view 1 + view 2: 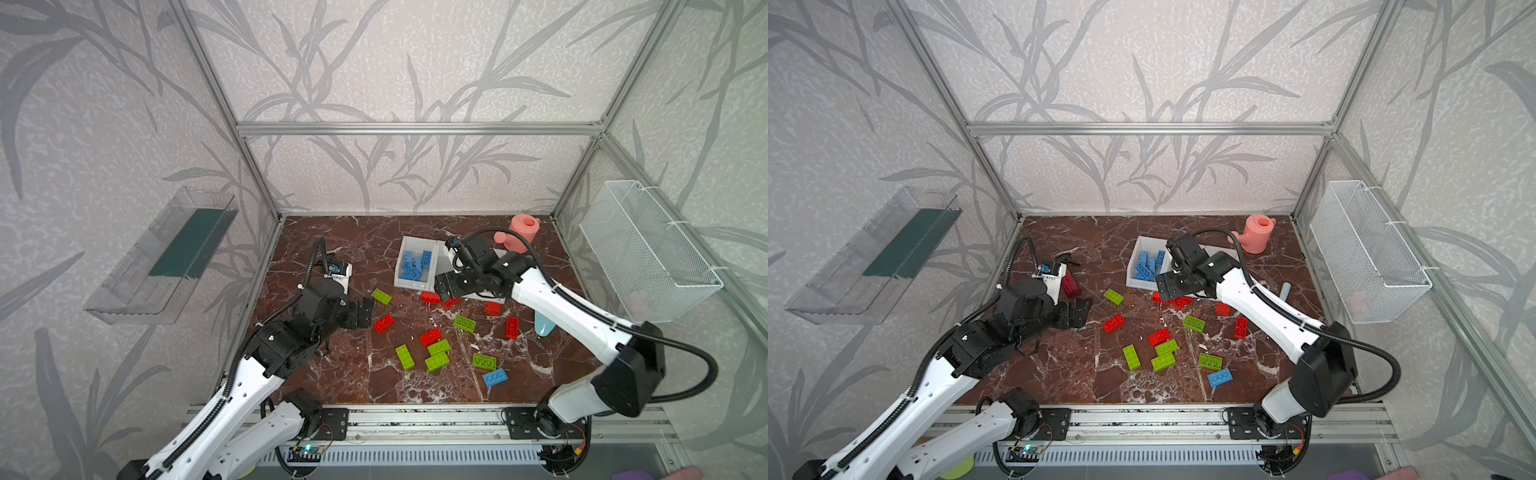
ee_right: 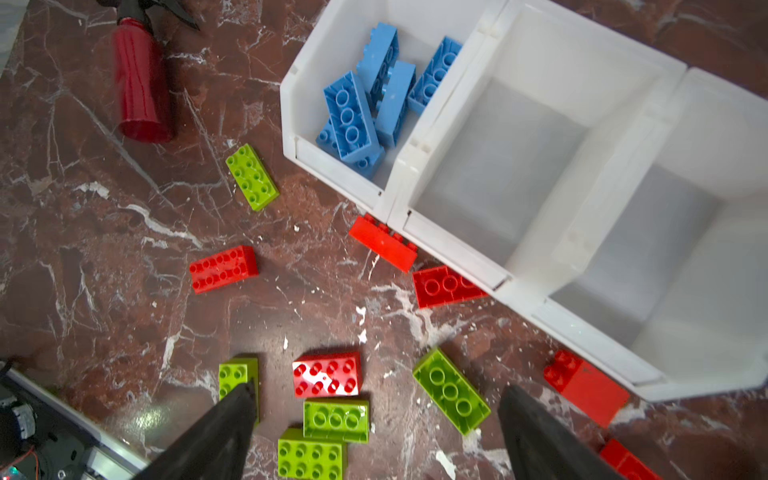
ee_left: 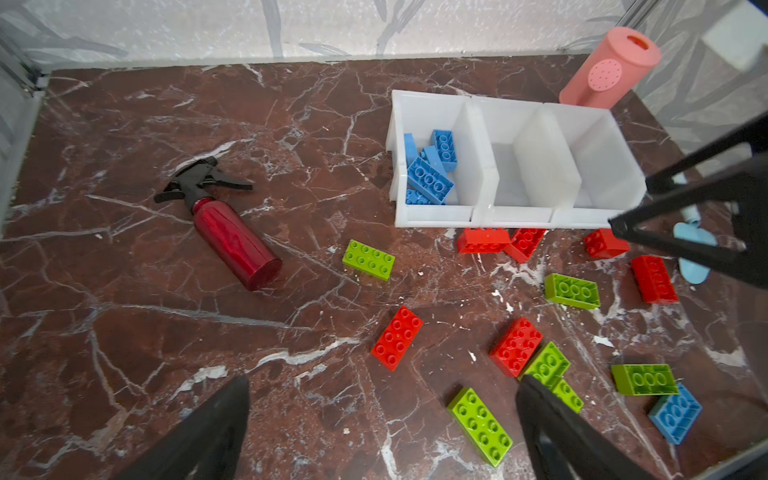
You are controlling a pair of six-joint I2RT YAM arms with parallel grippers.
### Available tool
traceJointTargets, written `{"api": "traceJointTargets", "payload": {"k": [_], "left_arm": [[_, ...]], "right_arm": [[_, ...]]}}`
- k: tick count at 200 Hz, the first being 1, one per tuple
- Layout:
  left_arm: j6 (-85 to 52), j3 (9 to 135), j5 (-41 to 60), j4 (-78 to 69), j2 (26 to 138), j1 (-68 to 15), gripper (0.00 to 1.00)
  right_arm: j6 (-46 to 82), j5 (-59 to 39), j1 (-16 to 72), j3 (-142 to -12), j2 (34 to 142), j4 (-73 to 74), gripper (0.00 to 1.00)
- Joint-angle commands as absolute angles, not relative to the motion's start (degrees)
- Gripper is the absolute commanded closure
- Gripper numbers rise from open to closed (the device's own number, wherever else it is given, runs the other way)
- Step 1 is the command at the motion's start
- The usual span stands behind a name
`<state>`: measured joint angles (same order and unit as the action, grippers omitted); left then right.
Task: Sort the legos into containers by color
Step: 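Carry the blue brick into the bin compartment and release, right gripper, then reach the right gripper to the blue brick beside a green brick and grasp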
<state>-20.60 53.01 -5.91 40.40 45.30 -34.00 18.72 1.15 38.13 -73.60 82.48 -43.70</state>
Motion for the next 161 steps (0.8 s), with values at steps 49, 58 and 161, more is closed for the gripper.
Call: {"api": "traceJointTargets", "payload": {"k": [49,58,161], "left_arm": [[-28.34,50.58,-1.41,37.81,48.03,-38.25,0.01],[-29.07,50.20,-1.98,37.93,48.53,-39.40,0.01],[-35.63,43.27,-11.57,35.07,47.09,-51.83,0.01]], "right_arm": [[25.02,0.68,38.85,-49.99,62.18,-48.15,0.04],[26.14,-0.10,38.90,-47.17,59.87,-48.24,0.04],[46.81,6.09,48.58,-29.88,45.40,-47.95,0.01]]}}
